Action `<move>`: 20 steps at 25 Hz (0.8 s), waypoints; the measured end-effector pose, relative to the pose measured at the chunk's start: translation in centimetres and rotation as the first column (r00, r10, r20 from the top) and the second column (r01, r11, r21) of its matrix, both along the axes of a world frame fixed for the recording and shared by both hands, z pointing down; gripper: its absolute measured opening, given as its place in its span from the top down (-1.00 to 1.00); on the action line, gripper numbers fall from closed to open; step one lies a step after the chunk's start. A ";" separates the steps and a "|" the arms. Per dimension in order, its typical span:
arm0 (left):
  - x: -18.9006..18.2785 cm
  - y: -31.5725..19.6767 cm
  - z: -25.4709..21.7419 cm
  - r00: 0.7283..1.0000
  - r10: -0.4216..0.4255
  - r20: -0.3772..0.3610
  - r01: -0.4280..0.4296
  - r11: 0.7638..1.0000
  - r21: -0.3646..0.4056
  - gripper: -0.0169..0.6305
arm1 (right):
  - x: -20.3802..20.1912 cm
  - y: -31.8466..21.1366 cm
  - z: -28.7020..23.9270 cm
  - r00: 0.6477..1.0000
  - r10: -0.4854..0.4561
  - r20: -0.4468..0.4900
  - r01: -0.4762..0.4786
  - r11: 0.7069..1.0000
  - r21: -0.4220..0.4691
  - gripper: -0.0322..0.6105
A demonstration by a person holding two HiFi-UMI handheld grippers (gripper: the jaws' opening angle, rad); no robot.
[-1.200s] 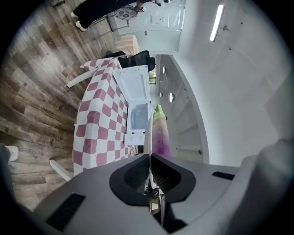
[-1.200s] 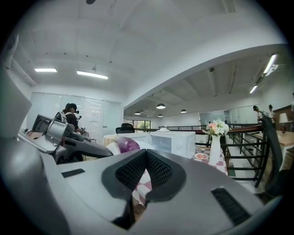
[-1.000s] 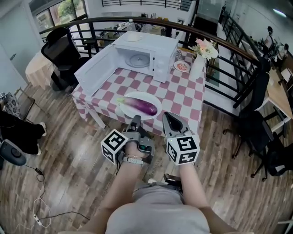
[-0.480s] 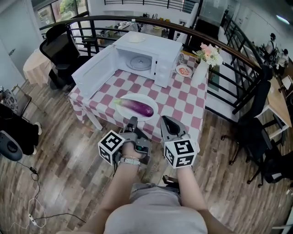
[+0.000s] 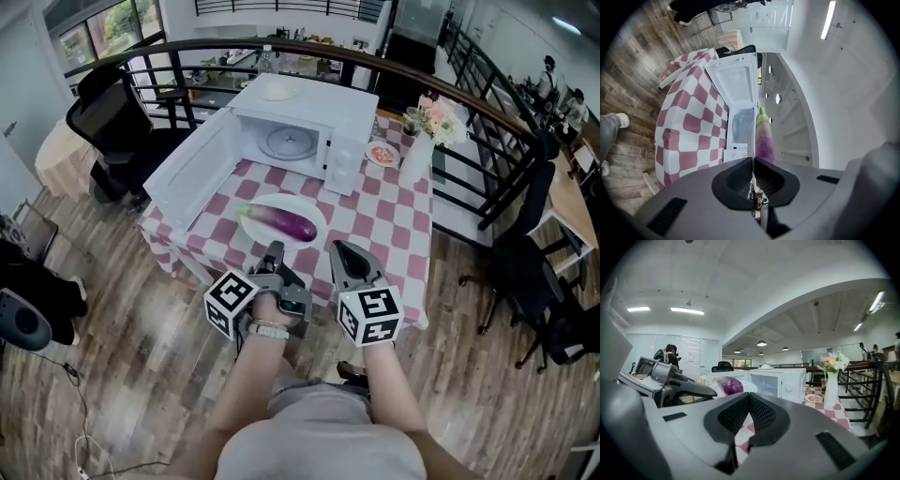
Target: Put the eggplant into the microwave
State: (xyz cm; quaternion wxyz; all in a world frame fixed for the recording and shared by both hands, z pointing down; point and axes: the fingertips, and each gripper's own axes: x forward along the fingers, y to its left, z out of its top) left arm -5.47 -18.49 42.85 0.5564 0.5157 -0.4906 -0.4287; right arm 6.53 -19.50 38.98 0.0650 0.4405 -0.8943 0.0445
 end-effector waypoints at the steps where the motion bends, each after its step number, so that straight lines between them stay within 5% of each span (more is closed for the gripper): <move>1: -0.5 -0.7 0.0 1.000 0.007 0.000 -0.007 1.000 0.003 0.91 | -0.5 -0.6 0.0 1.000 0.005 0.006 -0.005 1.000 -0.004 0.83; 20: -6.9 -10.7 1.4 0.989 0.145 -0.002 -0.145 0.989 -0.019 0.90 | -7.1 -9.1 1.5 0.991 0.135 -0.002 -0.135 0.990 -0.051 0.83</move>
